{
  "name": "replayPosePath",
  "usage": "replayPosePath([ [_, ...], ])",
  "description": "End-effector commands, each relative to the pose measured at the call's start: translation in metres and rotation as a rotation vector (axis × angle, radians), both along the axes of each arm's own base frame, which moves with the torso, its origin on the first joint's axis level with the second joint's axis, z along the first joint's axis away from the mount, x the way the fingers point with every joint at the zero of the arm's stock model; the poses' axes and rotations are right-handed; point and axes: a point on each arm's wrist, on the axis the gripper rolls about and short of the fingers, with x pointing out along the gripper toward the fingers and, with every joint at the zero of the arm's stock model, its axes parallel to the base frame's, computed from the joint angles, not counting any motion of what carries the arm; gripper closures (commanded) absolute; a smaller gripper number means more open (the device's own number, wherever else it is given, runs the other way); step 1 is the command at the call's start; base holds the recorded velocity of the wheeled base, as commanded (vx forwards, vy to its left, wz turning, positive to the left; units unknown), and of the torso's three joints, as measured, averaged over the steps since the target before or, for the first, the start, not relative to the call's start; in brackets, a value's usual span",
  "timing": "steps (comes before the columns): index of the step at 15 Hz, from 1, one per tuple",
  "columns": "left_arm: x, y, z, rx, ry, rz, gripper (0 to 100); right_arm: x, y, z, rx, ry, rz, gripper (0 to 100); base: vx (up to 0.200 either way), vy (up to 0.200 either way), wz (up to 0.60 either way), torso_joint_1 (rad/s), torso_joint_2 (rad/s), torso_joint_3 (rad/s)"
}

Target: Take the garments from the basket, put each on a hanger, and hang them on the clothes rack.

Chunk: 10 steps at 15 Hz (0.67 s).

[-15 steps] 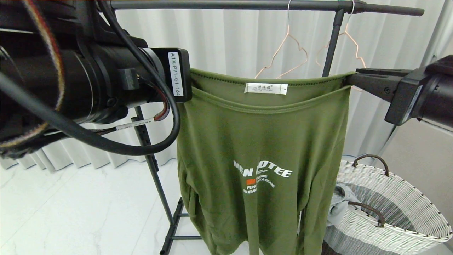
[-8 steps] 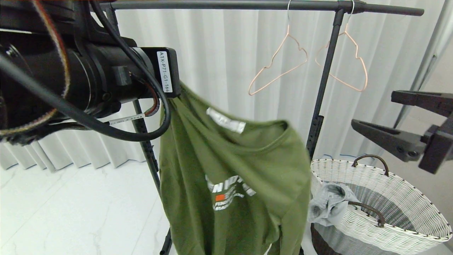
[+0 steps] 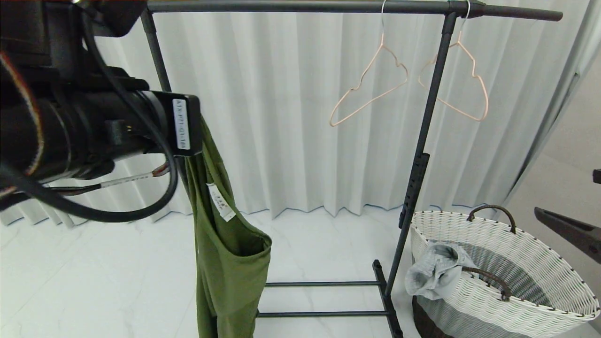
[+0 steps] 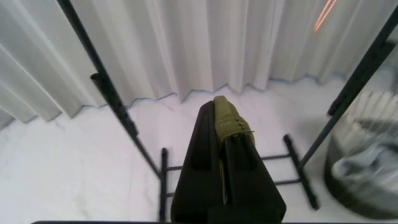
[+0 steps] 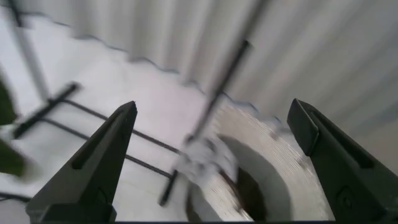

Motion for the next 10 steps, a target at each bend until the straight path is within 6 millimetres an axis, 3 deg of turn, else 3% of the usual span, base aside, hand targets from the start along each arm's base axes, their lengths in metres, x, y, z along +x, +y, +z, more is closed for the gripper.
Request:
replayPosePath([
  [1, -0.018, 0.043, 0.003, 0.024, -0.026, -0.025, 100, 0.004, -0.017, -0.004, -0.023, 0.024, -0.157, 0, 0.000, 0.000, 0.00, 0.000, 0.00, 0.000],
  [4, -0.026, 0.068, 0.001, 0.054, -0.038, -0.091, 100, 0.009, -0.026, -0.010, -0.053, 0.048, -0.251, 0, 0.000, 0.000, 0.00, 0.000, 0.00, 0.000],
  [10, -0.026, 0.067, 0.001, 0.038, -0.048, -0.115, 100, 0.003, -0.027, -0.011, -0.033, 0.035, -0.173, 0, 0.000, 0.000, 0.00, 0.000, 0.00, 0.000],
])
